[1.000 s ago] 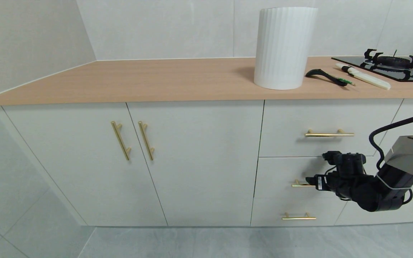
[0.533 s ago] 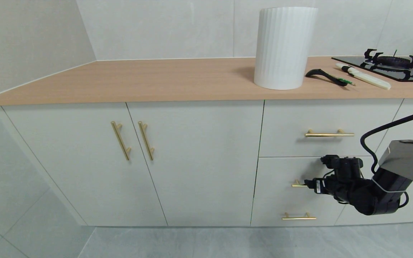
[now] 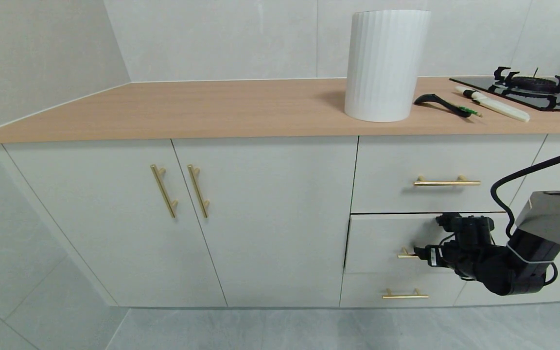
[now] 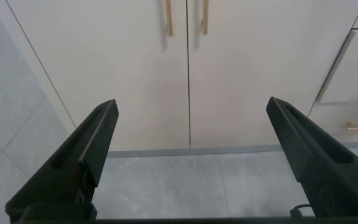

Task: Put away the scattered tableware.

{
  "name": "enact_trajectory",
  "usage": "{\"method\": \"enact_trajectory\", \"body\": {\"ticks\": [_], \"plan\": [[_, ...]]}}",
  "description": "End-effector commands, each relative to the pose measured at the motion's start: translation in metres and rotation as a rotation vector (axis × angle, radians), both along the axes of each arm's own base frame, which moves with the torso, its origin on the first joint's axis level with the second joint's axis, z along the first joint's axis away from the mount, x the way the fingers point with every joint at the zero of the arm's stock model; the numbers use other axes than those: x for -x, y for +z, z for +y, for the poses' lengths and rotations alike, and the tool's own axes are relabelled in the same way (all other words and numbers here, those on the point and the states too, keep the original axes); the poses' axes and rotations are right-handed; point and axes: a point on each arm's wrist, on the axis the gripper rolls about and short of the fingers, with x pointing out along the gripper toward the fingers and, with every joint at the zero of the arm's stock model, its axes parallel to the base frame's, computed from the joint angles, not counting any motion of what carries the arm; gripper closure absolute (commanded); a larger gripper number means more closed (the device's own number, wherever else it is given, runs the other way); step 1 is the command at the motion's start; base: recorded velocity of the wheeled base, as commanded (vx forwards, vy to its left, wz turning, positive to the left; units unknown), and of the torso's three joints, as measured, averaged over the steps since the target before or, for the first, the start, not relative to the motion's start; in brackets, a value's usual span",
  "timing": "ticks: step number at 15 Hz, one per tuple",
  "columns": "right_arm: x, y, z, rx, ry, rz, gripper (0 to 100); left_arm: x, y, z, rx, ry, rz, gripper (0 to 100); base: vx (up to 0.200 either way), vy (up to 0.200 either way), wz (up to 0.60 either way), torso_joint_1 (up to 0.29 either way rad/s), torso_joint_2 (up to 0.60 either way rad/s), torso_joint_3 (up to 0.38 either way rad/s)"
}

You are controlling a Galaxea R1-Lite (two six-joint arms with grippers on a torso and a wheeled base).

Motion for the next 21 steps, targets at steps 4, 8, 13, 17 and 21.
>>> {"method": "enact_trajectory", "body": {"ticks": [4,8,13,17,21], "plan": [[0.023,0.023,0.0,0.001,0.003,-0.001,0,0.0,0.0,0.0,0.0,0.0,0.001,0,0.0,0.0,0.0,0.0,0.0,0.0],[0.052,0.075,0.004,-0.005,0.025,-0.065,0,0.0,0.0,0.0,0.0,0.0,0.002,0,0.0,0.0,0.0,0.0,0.0,0.0],[0.106,0.183,0.023,-0.046,0.145,-0.111,0,0.0,0.0,0.0,0.0,0.0,0.001,0,0.0,0.0,0.0,0.0,0.0,0.0],[0.078,0.181,0.026,-0.051,0.14,-0.097,0,0.0,0.0,0.0,0.0,0.0,0.001,0,0.0,0.0,0.0,0.0,0.0,0.0],[0.054,0.158,0.027,-0.092,0.102,-0.042,0,0.0,0.0,0.0,0.0,0.0,0.001,0,0.0,0.0,0.0,0.0,0.0,0.0]]}}
